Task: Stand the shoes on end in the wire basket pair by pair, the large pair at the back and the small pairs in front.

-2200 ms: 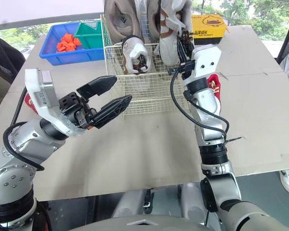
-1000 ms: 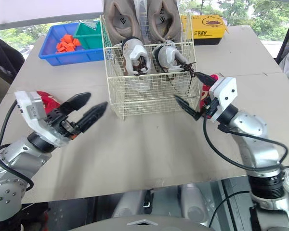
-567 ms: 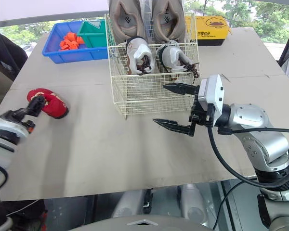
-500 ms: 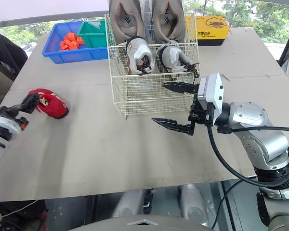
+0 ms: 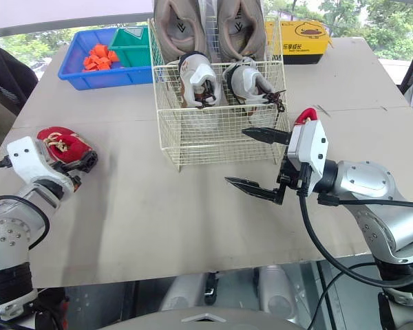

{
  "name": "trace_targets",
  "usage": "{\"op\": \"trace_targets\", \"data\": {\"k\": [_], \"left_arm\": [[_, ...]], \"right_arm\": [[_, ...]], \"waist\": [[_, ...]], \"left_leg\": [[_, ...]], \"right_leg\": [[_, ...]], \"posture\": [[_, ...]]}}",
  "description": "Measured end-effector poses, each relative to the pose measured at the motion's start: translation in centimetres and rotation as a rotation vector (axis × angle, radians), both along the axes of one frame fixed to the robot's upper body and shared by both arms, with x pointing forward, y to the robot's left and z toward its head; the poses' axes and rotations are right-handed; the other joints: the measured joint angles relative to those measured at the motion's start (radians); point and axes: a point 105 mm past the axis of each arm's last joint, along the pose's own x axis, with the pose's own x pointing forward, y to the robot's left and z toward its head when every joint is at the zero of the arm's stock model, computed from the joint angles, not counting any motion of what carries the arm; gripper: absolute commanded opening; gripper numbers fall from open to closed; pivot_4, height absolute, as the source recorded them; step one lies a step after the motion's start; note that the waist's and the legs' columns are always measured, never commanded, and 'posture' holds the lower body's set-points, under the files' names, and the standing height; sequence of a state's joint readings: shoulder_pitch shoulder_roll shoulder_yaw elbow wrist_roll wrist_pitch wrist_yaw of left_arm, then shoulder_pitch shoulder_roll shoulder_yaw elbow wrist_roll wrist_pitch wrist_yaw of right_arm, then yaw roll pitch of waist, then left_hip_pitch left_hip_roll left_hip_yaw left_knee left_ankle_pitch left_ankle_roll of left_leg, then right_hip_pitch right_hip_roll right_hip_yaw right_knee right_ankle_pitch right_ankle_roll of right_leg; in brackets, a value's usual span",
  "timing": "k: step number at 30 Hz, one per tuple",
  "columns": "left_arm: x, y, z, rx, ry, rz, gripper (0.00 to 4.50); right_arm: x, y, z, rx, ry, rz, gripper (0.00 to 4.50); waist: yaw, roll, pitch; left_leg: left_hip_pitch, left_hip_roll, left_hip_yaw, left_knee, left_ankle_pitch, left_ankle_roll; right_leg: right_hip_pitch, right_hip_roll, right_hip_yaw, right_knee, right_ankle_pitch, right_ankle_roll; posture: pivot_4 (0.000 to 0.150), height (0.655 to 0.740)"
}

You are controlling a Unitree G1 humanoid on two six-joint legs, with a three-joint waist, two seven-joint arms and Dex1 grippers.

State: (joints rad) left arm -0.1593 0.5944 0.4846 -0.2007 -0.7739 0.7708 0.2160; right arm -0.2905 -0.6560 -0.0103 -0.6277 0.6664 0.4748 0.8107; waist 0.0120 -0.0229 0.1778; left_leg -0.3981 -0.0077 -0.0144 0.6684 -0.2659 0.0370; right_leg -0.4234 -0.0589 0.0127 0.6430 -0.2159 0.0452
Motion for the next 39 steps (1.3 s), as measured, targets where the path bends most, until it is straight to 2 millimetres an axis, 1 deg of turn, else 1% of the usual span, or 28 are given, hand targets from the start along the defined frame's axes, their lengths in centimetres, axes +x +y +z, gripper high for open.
{"op": "trace_targets", "data": {"k": [1,2,3,4,6,8,9,11,13,15,16,17,18,19,21,22,23,24,25,27,28,30,32,33,34,35,37,39], "left_arm": [[0.2,0.2,0.1,0.018,-0.025,0.024,3.39],[0.3,0.4,0.0,0.034,-0.04,0.041,3.08],[0.3,0.4,0.0,0.042,-0.058,0.051,2.48],[0.3,0.4,0.0,0.049,-0.068,0.057,2.24],[0.0,0.4,-0.3,0.064,-0.083,0.076,1.3],[-0.3,0.5,-0.7,0.075,-0.092,0.093,0.46],[-0.3,0.5,-0.7,0.079,-0.099,0.098,0.22],[-0.4,0.6,-0.5,0.087,-0.126,0.112,0.2],[-0.6,0.8,0.5,0.125,-0.18,0.136,0.2],[-0.8,1.0,2.5,0.201,-0.264,0.154,0.2],[-0.8,1.0,3.9,0.255,-0.314,0.154,0.2],[-0.8,0.6,6.7,0.337,-0.412,0.134,0.2],[-0.9,0.3,7.8,0.361,-0.452,0.125,0.2],[-0.9,-0.6,10.1,0.412,-0.537,0.087,0.2],[-0.8,-2.9,13.5,0.485,-0.655,-0.032,0.2],[-0.9,-4.4,14.9,0.519,-0.71,-0.112,0.2],[-1.0,-7.0,16.6,0.553,-0.782,-0.269,0.2],[-1.0,-7.5,16.8,0.558,-0.793,-0.298,0.2],[-1.2,-9.5,17.5,0.593,-0.824,-0.461,0.2],[-1.7,-11.7,17.8,0.635,-0.839,-0.652,0.2],[-2.2,-13.2,17.7,0.655,-0.84,-0.801,0.2],[-2.6,-14.7,17.3,0.666,-0.831,-0.959,0.2],[-3.7,-16.9,16.5,0.684,-0.806,-1.2,0.2],[-4.2,-17.7,16.2,0.693,-0.795,-1.302,0.2],[-4.9,-18.8,15.6,0.712,-0.764,-1.45,0.2],[-5.1,-19.1,15.4,0.722,-0.748,-1.498,0.2],[-5.7,-19.9,13.9,0.756,-0.668,-1.689,0.2],[-5.7,-20.2,12.9,0.78,-0.628,-1.799,0.2]], "right_arm": [[0.0,0.0,0.0,0.001,0.0,-0.002,4.5],[0.1,0.0,0.0,0.001,-0.001,-0.005,4.5],[0.1,-0.1,0.0,0.001,-0.001,-0.007,4.5],[0.1,-0.1,0.0,0.001,-0.001,-0.008,4.5],[0.2,-0.1,0.0,0.0,0.002,-0.01,4.5],[0.4,-0.3,-0.2,-0.001,0.012,-0.017,4.5],[0.4,-0.3,-0.2,-0.001,0.013,-0.018,4.5],[0.5,-0.3,-0.2,-0.002,0.013,-0.016,4.5],[0.7,-0.4,-0.2,0.0,0.015,-0.021,4.5],[1.3,-0.4,0.2,0.018,0.009,-0.038,4.5],[1.6,-0.3,0.5,0.032,0.001,-0.043,4.5],[2.1,-0.1,1.3,0.058,-0.018,-0.061,4.5],[2.2,-0.1,1.4,0.063,-0.024,-0.067,4.5],[2.5,0.0,1.9,0.073,-0.028,-0.082,4.5],[3.2,0.1,3.3,0.112,-0.038,-0.108,4.5],[3.4,0.0,4.3,0.134,-0.046,-0.116,4.5],[3.8,-0.6,5.9,0.146,-0.057,-0.134,4.5],[3.9,-0.8,6.2,0.143,-0.061,-0.141,4.5],[4.2,-1.8,7.5,0.107,-0.078,-0.177,4.5],[4.4,-3.3,9.3,0.063,-0.11,-0.219,4.5],[4.2,-4.1,10.6,0.024,-0.117,-0.211,4.5],[3.6,-4.4,11.6,-0.016,-0.112,-0.175,4.5],[2.8,-4.7,13.4,-0.057,-0.099,-0.111,4.5],[2.4,-4.8,14.5,-0.069,-0.105,-0.084,4.5],[1.8,-4.6,15.8,-0.089,-0.108,-0.042,4.5],[1.6,-4.5,16.2,-0.097,-0.111,-0.028,4.5],[1.0,-3.7,16.9,-0.152,-0.065,0.052,4.5],[1.0,-2.9,16.7,-0.207,-0.018,0.095,4.5]], "waist": [[0.001,0.0,0.0],[0.001,0.0,0.0],[0.001,0.0,0.0],[0.0,0.0,0.0],[0.0,0.0,0.0],[0.001,0.0,0.0],[0.001,0.0,0.0],[0.001,0.0,0.0],[0.001,-0.001,0.0],[0.001,-0.002,0.0],[0.001,-0.002,0.0],[0.002,-0.002,0.0],[0.003,-0.002,0.0],[0.005,-0.002,0.0],[0.005,-0.002,0.0],[0.005,-0.002,0.0],[0.003,-0.002,0.0],[0.002,-0.002,0.0],[0.001,-0.001,0.001],[0.0,-0.001,0.001],[0.0,-0.001,0.001],[-0.001,0.0,0.002],[-0.006,0.001,0.002],[-0.008,0.002,0.003],[-0.015,0.002,0.003],[-0.017,0.002,0.003],[-0.027,0.002,0.003],[-0.03,0.003,0.003]], "left_leg": [[0.0,0.0,0.0,0.0,0.0,0.0],[0.0,0.0,0.001,0.0,0.0,0.0],[0.0,0.0,0.001,0.0,0.0,0.0],[-0.001,0.0,0.001,0.0,0.0,0.0],[-0.001,0.0,0.001,0.0,0.0,0.0],[-0.001,0.0,0.001,0.0,0.0,0.001],[-0.001,0.0,0.001,0.0,0.0,0.001],[-0.001,0.0,0.001,0.0,0.0,0.001],[-0.001,0.0,0.001,0.0,0.0,0.001],[-0.001,0.0,0.001,0.0,0.0,0.001],[-0.001,0.0,0.0,0.0,0.0,0.001],[-0.002,0.0,0.0,0.001,0.0,0.0],[-0.002,0.0,0.0,0.0,0.0,0.001],[-0.002,-0.001,0.0,0.001,0.0,0.001],[-0.003,-0.002,0.0,0.001,0.0,0.0],[-0.003,-0.003,0.0,0.001,0.0,0.001],[-0.003,-0.003,0.001,0.001,0.0,0.001],[-0.003,-0.003,0.001,0.001,0.0,0.001],[-0.004,-0.003,0.002,0.001,0.0,0.001],[-0.005,-0.004,0.003,0.0,0.001,0.0],[-0.005,-0.003,0.003,0.0,0.001,0.0],[-0.006,-0.001,0.004,0.0,0.0,0.002],[-0.006,0.0,0.006,0.0,-0.001,0.002],[-0.006,0.001,0.006,0.0,-0.001,0.003],[-0.006,0.001,0.007,0.0,-0.001,0.003],[-0.006,0.001,0.007,0.0,-0.001,0.003],[-0.005,0.001,0.009,0.0,-0.001,0.003],[-0.005,0.003,0.01,0.001,-0.001,0.003]], "right_leg": [[0.0,0.0,0.0,0.0,0.0,0.0],[0.0,0.0,0.001,0.0,0.0,0.0],[0.0,0.0,0.001,0.0,0.0,0.0],[0.0,-0.001,0.001,-0.001,0.0,0.0],[0.0,-0.001,0.001,-0.001,0.0,0.0],[0.0,-0.001,0.001,-0.001,0.0,0.0],[0.0,-0.001,0.0,-0.001,0.0,0.0],[0.0,-0.001,0.0,-0.001,0.0,0.0],[0.0,-0.001,0.0,-0.001,0.0,0.0],[0.0,-0.001,0.0,-0.001,0.0,0.0],[0.0,-0.001,0.0,-0.001,0.0,0.0],[0.0,-0.001,-0.001,-0.001,0.001,0.0],[0.0,-0.001,-0.001,-0.001,0.001,0.0],[0.0,-0.002,-0.001,-0.001,0.001,0.0],[0.0,-0.003,-0.002,-0.001,0.001,0.0],[0.0,-0.003,-0.001,-0.001,0.001,0.0],[0.0,-0.004,0.0,-0.002,0.001,0.0],[0.0,-0.004,0.0,-0.002,0.001,0.0],[-0.001,-0.004,0.0,-0.002,0.001,0.0],[-0.003,-0.003,0.0,-0.002,0.001,0.0],[-0.004,-0.003,0.0,-0.002,0.0,0.0],[-0.004,0.001,-0.001,-0.002,0.0,0.0],[-0.006,0.004,-0.001,-0.002,0.0,0.0],[-0.006,0.005,-0.001,-0.002,0.0,0.0],[-0.006,0.007,-0.001,-0.002,0.0,0.0],[-0.006,0.008,-0.001,-0.002,0.0,0.0],[-0.006,0.009,0.001,-0.001,0.0,0.0],[-0.006,0.011,0.002,0.0,0.0,0.0]], "posture": [[0.15,0.74],[0.15,0.74],[0.15,0.74],[0.15,0.74],[0.15,0.74],[0.15,0.74],[0.15,0.74],[0.15,0.74],[0.15,0.74],[0.15,0.74],[0.15,0.74],[0.15,0.74],[0.15,0.74],[0.15,0.74],[0.15,0.74],[0.15,0.74],[0.15,0.74],[0.15,0.74],[0.15,0.74],[0.15,0.74],[0.15,0.74],[0.15,0.74],[0.15,0.74],[0.15,0.74],[0.15,0.74],[0.15,0.74],[0.15,0.74],[0.15,0.74]]}}
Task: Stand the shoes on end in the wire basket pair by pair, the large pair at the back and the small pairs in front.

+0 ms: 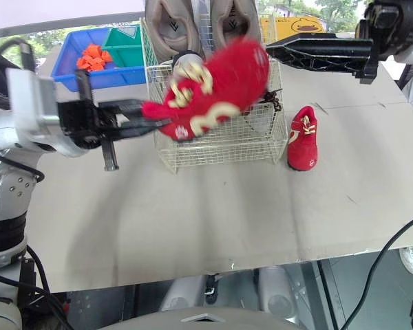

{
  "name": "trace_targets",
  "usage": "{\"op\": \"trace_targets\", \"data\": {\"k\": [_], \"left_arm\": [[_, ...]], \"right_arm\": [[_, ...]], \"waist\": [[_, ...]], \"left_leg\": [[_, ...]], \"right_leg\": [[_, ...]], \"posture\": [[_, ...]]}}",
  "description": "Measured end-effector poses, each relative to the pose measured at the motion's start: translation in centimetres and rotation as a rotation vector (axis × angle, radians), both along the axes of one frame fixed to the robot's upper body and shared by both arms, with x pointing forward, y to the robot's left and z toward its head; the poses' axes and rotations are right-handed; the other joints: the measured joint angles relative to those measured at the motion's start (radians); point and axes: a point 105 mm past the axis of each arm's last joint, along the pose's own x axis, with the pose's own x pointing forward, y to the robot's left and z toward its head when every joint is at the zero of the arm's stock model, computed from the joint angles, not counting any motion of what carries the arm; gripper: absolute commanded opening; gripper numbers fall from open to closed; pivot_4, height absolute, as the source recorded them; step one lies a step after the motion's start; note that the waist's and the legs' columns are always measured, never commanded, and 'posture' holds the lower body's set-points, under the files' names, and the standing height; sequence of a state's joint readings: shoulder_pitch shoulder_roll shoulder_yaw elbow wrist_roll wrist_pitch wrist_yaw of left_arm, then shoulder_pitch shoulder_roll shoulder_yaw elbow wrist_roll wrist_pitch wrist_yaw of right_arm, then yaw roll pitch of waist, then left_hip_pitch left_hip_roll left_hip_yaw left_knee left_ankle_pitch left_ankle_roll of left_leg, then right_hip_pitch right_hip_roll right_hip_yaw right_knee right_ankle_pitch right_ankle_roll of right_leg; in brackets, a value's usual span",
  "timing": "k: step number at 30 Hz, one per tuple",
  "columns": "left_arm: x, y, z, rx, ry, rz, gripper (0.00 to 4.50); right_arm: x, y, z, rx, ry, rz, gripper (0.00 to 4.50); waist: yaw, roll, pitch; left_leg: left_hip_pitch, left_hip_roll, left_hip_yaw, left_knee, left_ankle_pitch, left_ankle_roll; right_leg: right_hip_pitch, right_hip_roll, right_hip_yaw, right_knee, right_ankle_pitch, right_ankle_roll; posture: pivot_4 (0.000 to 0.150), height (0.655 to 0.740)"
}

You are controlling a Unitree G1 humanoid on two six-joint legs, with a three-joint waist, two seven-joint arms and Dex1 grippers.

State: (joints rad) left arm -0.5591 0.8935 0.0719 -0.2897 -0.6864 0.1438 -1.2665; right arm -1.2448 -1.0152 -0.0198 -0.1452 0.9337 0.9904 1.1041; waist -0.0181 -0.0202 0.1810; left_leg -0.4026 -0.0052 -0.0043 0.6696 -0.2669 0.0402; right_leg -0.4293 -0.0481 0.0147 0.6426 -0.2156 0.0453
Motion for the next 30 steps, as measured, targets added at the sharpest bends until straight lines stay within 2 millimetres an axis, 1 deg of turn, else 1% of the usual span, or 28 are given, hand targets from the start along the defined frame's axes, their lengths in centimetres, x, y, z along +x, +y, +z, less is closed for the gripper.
{"op": "trace_targets", "data": {"k": [2,4,6,7,10,12,16,17,18,19,20,21,22,24,25,27,28,29,30], "left_arm": [[0.4,-0.1,-0.7,0.09,-0.023,-0.064,0.2],[0.9,-0.1,-1.1,0.147,-0.054,-0.1,0.2],[1.5,-0.2,-1.3,0.198,-0.1,-0.144,0.2],[1.9,-0.3,-1.3,0.224,-0.133,-0.168,0.2],[2.5,-1.0,-0.9,0.271,-0.231,-0.219,0.2],[2.6,-1.2,-1.1,0.283,-0.269,-0.236,0.2],[2.9,-1.5,-1.1,0.295,-0.367,-0.258,0.2],[2.9,-1.6,-1.1,0.301,-0.401,-0.266,0.2],[2.8,-1.7,-1.0,0.308,-0.424,-0.273,0.2],[2.8,-1.8,-1.1,0.314,-0.438,-0.276,0.2],[2.9,-1.8,-1.2,0.324,-0.469,-0.278,0.2],[2.9,-1.8,-1.2,0.326,-0.479,-0.279,0.2],[2.9,-2.0,-1.3,0.326,-0.492,-0.283,0.2],[2.9,-2.1,-1.5,0.325,-0.508,-0.287,0.2],[2.9,-2.1,-1.6,0.326,-0.502,-0.285,0.2],[2.9,-2.0,-1.8,0.318,-0.474,-0.277,1.2],[2.8,-1.9,-1.7,0.304,-0.437,-0.265,1.34],[2.7,-1.7,-1.5,0.27,-0.36,-0.236,1.78],[2.9,-1.2,-1.2,0.222,-0.276,-0.186,2.13]], "right_arm": [[0.4,1.0,-0.8,-0.079,0.063,0.03,4.5],[0.7,2.0,-2.3,-0.158,0.124,0.056,4.5],[1.2,2.4,-4.3,-0.262,0.188,0.057,4.5],[1.7,2.8,-5.7,-0.327,0.238,0.05,4.5],[2.4,3.8,-8.4,-0.444,0.331,0.053,4.5],[2.8,3.9,-9.4,-0.487,0.362,0.048,4.5],[4.0,3.6,-10.9,-0.538,0.408,0.011,4.5],[4.2,3.6,-11.3,-0.559,0.408,0.009,3.93],[4.3,3.6,-11.5,-0.573,0.411,0.012,3.68],[4.3,3.7,-11.7,-0.583,0.416,0.015,3.15],[4.2,3.6,-12.1,-0.607,0.423,0.025,2.82],[4.2,3.6,-12.2,-0.615,0.422,0.028,2.33],[4.3,3.5,-12.2,-0.622,0.415,0.022,2.01],[4.5,3.5,-12.2,-0.628,0.406,0.014,1.15],[4.5,3.5,-12.2,-0.628,0.404,0.015,0.91],[4.4,3.6,-12.2,-0.626,0.402,0.017,0.76],[4.4,3.7,-12.1,-0.619,0.403,0.019,0.7],[4.3,3.6,-11.8,-0.591,0.408,0.02,0.63],[4.2,3.3,-11.3,-0.557,0.421,0.014,0.6]], "waist": [[0.001,0.0,0.0],[0.002,0.0,0.0],[0.005,0.0,0.0],[0.006,0.0,0.0],[0.005,0.0,0.0],[0.005,0.0,0.0],[0.005,0.0,0.0],[0.005,0.0,0.0],[0.005,0.001,0.0],[0.005,0.001,0.0],[0.005,0.001,0.0],[0.005,0.001,0.0],[0.006,0.001,0.0],[0.005,0.001,0.0],[0.005,0.001,0.0],[0.004,0.001,0.0],[0.003,0.001,0.0],[0.002,0.001,0.0],[0.002,0.001,0.0]], "left_leg": [[0.0,0.0,0.0,0.001,0.0,0.0],[0.0,0.001,0.0,0.001,0.0,0.0],[-0.001,0.001,0.0,0.002,0.0,0.0],[-0.004,0.001,-0.001,0.004,0.0,0.0],[-0.017,0.001,-0.002,0.014,0.0,0.001],[-0.02,0.0,-0.001,0.015,0.0,0.001],[-0.028,0.0,-0.002,0.018,0.001,-0.001],[-0.028,0.0,-0.003,0.018,0.001,-0.001],[-0.028,0.0,-0.003,0.018,0.001,-0.001],[-0.028,-0.001,-0.003,0.018,0.001,-0.001],[-0.028,-0.001,-0.003,0.018,0.001,-0.001],[-0.028,-0.001,-0.003,0.018,0.001,-0.001],[-0.028,-0.001,-0.003,0.019,0.001,-0.001],[-0.028,-0.001,-0.003,0.019,0.001,-0.001],[-0.028,-0.001,-0.003,0.019,0.001,-0.001],[-0.027,-0.001,-0.003,0.02,0.0,0.0],[-0.027,-0.001,-0.003,0.02,0.0,0.0],[-0.027,0.0,-0.004,0.02,0.0,0.001],[-0.027,0.0,-0.004,0.02,-0.001,0.002]], "right_leg": [[0.0,0.001,0.0,0.0,0.0,0.0],[0.0,0.001,0.0,0.001,0.0,0.0],[0.0,0.001,-0.001,0.001,0.0,0.0],[-0.002,0.001,-0.001,0.001,0.0,0.0],[-0.013,0.001,-0.002,0.006,0.001,0.002],[-0.016,0.0,-0.001,0.006,0.001,0.002],[-0.021,0.0,-0.002,0.006,0.003,0.005],[-0.022,0.0,-0.003,0.006,0.003,0.005],[-0.022,0.0,-0.003,0.006,0.003,0.005],[-0.022,0.0,-0.003,0.006,0.003,0.005],[-0.022,0.0,-0.003,0.006,0.003,0.005],[-0.022,0.0,-0.003,0.006,0.003,0.005],[-0.022,0.0,-0.003,0.007,0.003,0.005],[-0.022,0.0,-0.003,0.007,0.003,0.006],[-0.022,0.0,-0.003,0.008,0.003,0.006],[-0.022,0.0,-0.003,0.009,0.003,0.006],[-0.022,0.0,-0.003,0.01,0.003,0.006],[-0.022,0.0,-0.003,0.011,0.003,0.006],[-0.022,0.0,-0.003,0.012,0.003,0.006]], "posture": [[0.15,0.74],[0.15,0.74],[0.15,0.74],[0.15,0.74],[0.15,0.74],[0.15,0.74],[0.15,0.74],[0.15,0.74],[0.15,0.74],[0.15,0.74],[0.15,0.74],[0.15,0.74],[0.15,0.74],[0.15,0.74],[0.15,0.74],[0.15,0.74],[0.15,0.74],[0.15,0.74],[0.15,0.74]]}}
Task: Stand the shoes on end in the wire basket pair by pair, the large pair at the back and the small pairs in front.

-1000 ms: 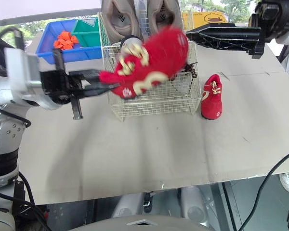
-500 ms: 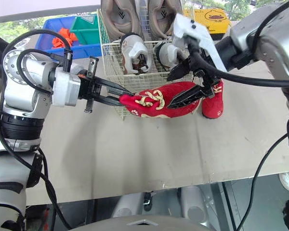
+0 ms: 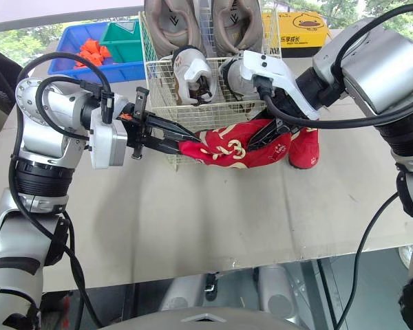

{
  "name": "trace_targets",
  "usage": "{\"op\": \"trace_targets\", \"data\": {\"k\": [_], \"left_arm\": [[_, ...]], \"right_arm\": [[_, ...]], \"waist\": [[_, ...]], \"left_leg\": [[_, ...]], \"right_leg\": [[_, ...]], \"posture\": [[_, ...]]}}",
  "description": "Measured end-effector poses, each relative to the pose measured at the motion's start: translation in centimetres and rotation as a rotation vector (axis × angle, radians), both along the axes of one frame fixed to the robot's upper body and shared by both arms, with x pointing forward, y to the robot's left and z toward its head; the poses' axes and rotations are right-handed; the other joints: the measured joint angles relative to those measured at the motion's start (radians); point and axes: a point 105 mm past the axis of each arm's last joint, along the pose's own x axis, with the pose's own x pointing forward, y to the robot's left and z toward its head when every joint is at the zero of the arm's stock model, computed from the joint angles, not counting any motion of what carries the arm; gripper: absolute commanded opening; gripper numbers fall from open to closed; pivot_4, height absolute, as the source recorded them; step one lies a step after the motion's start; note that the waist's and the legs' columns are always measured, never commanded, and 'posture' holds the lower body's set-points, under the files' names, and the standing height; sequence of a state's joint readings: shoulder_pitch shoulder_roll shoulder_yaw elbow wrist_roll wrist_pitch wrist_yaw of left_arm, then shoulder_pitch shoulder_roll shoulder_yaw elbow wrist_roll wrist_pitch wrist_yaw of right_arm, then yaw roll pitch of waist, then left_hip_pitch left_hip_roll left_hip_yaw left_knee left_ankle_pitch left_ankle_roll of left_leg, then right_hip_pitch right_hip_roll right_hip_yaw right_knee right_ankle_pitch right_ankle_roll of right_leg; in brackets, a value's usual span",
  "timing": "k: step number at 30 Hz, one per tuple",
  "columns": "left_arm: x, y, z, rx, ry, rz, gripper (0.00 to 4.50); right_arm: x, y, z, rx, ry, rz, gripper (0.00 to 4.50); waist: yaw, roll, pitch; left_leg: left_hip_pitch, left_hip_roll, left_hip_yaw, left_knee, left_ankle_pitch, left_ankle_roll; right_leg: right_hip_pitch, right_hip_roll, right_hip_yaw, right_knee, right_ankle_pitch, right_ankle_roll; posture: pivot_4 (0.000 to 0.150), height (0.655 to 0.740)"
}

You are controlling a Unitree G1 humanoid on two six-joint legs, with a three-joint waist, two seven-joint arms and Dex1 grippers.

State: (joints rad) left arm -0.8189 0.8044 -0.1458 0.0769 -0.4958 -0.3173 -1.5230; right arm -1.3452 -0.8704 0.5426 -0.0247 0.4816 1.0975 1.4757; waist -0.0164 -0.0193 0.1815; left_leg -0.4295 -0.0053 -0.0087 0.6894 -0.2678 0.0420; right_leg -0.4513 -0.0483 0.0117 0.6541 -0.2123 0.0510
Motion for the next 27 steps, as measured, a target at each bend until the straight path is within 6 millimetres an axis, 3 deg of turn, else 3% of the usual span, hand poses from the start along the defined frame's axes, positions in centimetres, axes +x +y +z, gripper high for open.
{"op": "trace_targets", "data": {"k": [3,5,7,9,11,12,13,18,23,26,27], "left_arm": [[1.0,1.7,2.2,-0.241,0.303,0.203,3.41],[1.7,3.6,4.3,-0.497,0.587,0.349,4.31],[1.4,5.6,4.2,-0.659,0.797,0.454,4.33],[1.0,6.7,2.8,-0.745,0.952,0.519,4.33],[0.2,6.6,-0.1,-0.811,1.118,0.564,4.33],[-0.7,5.6,-1.6,-0.822,1.199,0.567,4.33],[-1.0,4.9,-2.0,-0.853,1.229,0.566,4.33],[-2.2,0.9,-0.8,-0.937,1.275,0.438,4.33],[-2.0,0.0,0.8,-0.948,1.263,0.389,4.33],[-1.4,-0.1,1.7,-0.962,1.268,0.356,2.9],[-1.4,-0.1,1.8,-0.96,1.268,0.353,2.61]], "right_arm": [[-0.5,-0.7,1.3,0.157,0.068,-0.061,0.54],[-0.9,-0.6,2.3,0.312,0.111,-0.098,0.54],[-2.0,0.4,2.7,0.448,0.163,-0.069,0.51],[-2.5,1.0,3.0,0.542,0.182,-0.074,0.51],[-2.6,1.2,3.1,0.646,0.171,-0.109,0.5],[-2.5,1.5,3.1,0.698,0.163,-0.139,0.5],[-2.3,2.0,3.2,0.742,0.16,-0.16,0.49],[-1.9,4.5,3.1,0.859,0.17,-0.219,0.47],[-1.6,4.6,2.4,0.872,0.184,-0.264,0.47],[-1.7,4.7,2.3,0.871,0.182,-0.27,0.47],[-1.6,4.7,2.3,0.871,0.181,-0.272,0.47]], "waist": [[0.002,0.0,0.0],[-0.001,-0.001,0.0],[-0.009,0.0,0.0],[-0.012,0.0,-0.001],[-0.011,-0.001,-0.001],[-0.007,-0.001,-0.001],[0.001,-0.001,-0.001],[0.018,-0.002,-0.003],[0.007,-0.002,-0.003],[0.001,-0.002,-0.003],[-0.001,-0.002,-0.003]], "left_leg": [[0.0,0.0,-0.002,0.0,0.0,0.001],[0.001,0.001,-0.003,0.001,0.0,0.001],[0.004,0.001,-0.002,0.0,0.0,0.0],[0.005,0.001,-0.003,-0.002,0.0,-0.001],[0.007,0.0,-0.003,-0.002,0.002,-0.004],[0.007,-0.001,-0.003,-0.002,0.003,-0.006],[0.008,-0.001,-0.004,-0.002,0.003,-0.006],[0.01,-0.006,-0.006,-0.002,0.005,-0.01],[0.014,-0.008,-0.002,-0.003,0.005,-0.009],[0.014,-0.008,-0.001,-0.003,0.005,-0.009],[0.014,-0.008,-0.001,-0.004,0.005,-0.009]], "right_leg": [[0.0,0.0,-0.002,0.002,0.0,0.0],[0.001,-0.001,-0.002,0.004,0.0,0.001],[0.001,-0.004,0.001,0.006,0.0,0.001],[0.001,-0.005,0.001,0.007,0.0,0.001],[0.003,-0.008,0.004,0.008,0.0,0.001],[0.003,-0.009,0.004,0.008,0.0,0.001],[0.004,-0.009,0.004,0.008,0.0,0.0],[0.007,-0.01,0.003,0.009,0.001,-0.001],[0.009,-0.005,0.003,0.008,0.001,-0.001],[0.009,-0.004,0.004,0.008,0.001,-0.001],[0.009,-0.004,0.004,0.008,0.001,-0.001]], "posture": [[0.15,0.74],[0.15,0.74],[0.15,0.74],[0.15,0.74],[0.15,0.74],[0.15,0.74],[0.15,0.74],[0.15,0.74],[0.15,0.74],[0.15,0.74],[0.15,0.74]]}}
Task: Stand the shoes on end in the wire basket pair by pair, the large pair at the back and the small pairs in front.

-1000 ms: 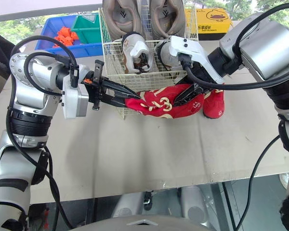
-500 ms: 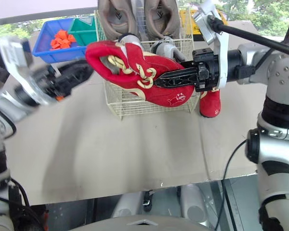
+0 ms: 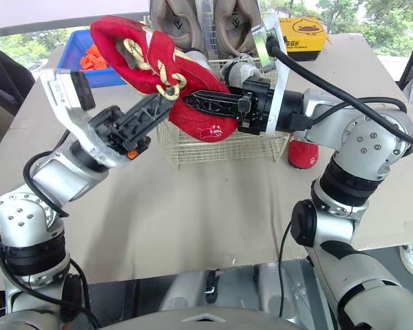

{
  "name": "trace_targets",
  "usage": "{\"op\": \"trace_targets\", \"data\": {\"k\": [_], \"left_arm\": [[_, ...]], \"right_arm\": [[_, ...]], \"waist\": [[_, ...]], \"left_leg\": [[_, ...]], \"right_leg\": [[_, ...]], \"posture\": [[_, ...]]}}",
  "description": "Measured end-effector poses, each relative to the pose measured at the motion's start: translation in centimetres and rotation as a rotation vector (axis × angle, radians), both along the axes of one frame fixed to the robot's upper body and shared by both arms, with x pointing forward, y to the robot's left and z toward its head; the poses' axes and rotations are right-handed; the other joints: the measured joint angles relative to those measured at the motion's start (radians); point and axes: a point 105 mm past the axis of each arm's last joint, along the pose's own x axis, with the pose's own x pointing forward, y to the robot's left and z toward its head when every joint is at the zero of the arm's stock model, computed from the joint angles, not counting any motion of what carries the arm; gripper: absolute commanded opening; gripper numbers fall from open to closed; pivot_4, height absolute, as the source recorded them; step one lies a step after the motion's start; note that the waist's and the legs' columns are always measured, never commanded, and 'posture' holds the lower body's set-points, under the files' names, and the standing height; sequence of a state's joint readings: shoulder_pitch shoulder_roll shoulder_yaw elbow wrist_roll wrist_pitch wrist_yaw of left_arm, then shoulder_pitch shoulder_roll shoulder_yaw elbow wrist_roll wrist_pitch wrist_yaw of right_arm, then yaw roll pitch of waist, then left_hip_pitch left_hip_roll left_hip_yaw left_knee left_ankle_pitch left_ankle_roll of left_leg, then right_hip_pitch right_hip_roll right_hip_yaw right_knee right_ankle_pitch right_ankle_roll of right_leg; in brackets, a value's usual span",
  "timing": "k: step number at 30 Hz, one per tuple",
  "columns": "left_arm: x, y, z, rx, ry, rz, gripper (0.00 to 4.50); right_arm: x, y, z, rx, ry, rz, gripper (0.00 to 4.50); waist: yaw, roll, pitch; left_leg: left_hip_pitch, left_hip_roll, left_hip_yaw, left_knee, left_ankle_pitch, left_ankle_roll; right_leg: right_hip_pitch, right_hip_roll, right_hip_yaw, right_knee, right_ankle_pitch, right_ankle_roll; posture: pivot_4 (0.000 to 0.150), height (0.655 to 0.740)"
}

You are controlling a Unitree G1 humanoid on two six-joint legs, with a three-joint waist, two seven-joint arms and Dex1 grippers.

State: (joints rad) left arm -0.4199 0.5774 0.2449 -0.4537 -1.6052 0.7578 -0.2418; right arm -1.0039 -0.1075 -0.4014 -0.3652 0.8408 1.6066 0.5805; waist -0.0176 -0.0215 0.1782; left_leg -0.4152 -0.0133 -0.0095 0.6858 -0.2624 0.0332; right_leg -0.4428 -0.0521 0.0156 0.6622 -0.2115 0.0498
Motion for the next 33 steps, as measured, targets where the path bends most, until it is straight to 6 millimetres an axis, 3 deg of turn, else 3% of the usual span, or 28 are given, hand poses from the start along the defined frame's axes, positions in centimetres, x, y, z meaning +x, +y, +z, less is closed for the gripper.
{"op": "trace_targets", "data": {"k": [2,3,5,9,11,15,17,27,33], "left_arm": [[0.1,0.0,-0.1,-0.002,0.003,-0.006,1.73],[0.1,0.0,-0.1,-0.005,0.002,-0.013,1.22],[0.1,0.0,-0.1,-0.006,0.001,-0.019,0.67],[0.7,0.6,-0.2,-0.009,0.009,-0.007,0.65],[1.5,2.2,0.0,0.054,-0.016,0.062,0.65],[2.9,5.6,1.0,0.235,-0.148,0.219,0.64],[3.0,6.1,0.9,0.318,-0.215,0.242,0.64],[4.9,4.9,-1.9,0.629,-0.457,0.239,0.64],[5.4,4.3,-3.2,0.677,-0.503,0.243,0.64]], "right_arm": [[-0.1,-0.1,0.0,0.009,0.002,0.007,0.47],[-0.2,-0.1,-0.1,0.012,0.002,0.009,0.97],[-0.1,-0.3,-0.1,0.022,-0.004,-0.006,1.89],[-0.7,-0.7,-0.2,0.035,-0.061,-0.015,3.93],[-1.1,-2.4,-0.8,-0.011,-0.175,-0.102,4.5],[-2.7,-5.7,-2.2,-0.079,-0.399,-0.204,4.5],[-3.5,-6.2,-3.0,-0.101,-0.446,-0.188,4.5],[-5.1,-9.1,-5.6,-0.189,-0.479,-0.234,4.5],[-5.1,-9.5,-5.9,-0.183,-0.467,-0.274,4.5]], "waist": [[-0.002,0.0,0.0],[-0.002,0.0,0.0],[-0.001,0.0,0.0],[0.0,0.0,0.0],[0.007,0.0,0.0],[0.005,0.0,0.0],[0.003,0.0,0.0],[0.007,0.0,0.0],[0.008,0.0,0.0]], "left_leg": [[0.0,0.0,0.0,0.0,0.0,0.0],[0.0,0.001,0.0,0.0,0.0,0.0],[0.0,0.001,0.0,0.0,-0.001,0.003],[0.0,0.001,0.0,-0.001,-0.002,0.004],[-0.001,0.001,-0.001,-0.001,-0.002,0.004],[0.001,-0.001,0.001,-0.002,-0.002,0.004],[0.002,0.0,0.002,-0.002,-0.003,0.004],[0.002,0.003,0.001,-0.001,-0.003,0.005],[0.003,0.004,0.001,0.0,-0.003,0.006]], "right_leg": [[0.0,0.001,0.0,0.0,0.0,0.0],[0.0,0.001,0.0,0.0,0.0,0.0],[0.0,0.001,0.0,0.0,0.0,0.0],[0.0,0.001,0.0,0.0,0.0,0.0],[0.0,0.001,-0.001,-0.002,0.0,0.0],[0.002,0.002,0.0,-0.005,-0.001,0.001],[0.003,0.003,0.0,-0.005,-0.001,0.001],[0.004,0.002,0.0,-0.006,-0.001,0.001],[0.005,0.002,0.0,-0.005,-0.001,0.001]], "posture": [[0.15,0.74],[0.15,0.74],[0.15,0.74],[0.15,0.74],[0.15,0.74],[0.15,0.74],[0.15,0.74],[0.15,0.74],[0.15,0.74]]}}
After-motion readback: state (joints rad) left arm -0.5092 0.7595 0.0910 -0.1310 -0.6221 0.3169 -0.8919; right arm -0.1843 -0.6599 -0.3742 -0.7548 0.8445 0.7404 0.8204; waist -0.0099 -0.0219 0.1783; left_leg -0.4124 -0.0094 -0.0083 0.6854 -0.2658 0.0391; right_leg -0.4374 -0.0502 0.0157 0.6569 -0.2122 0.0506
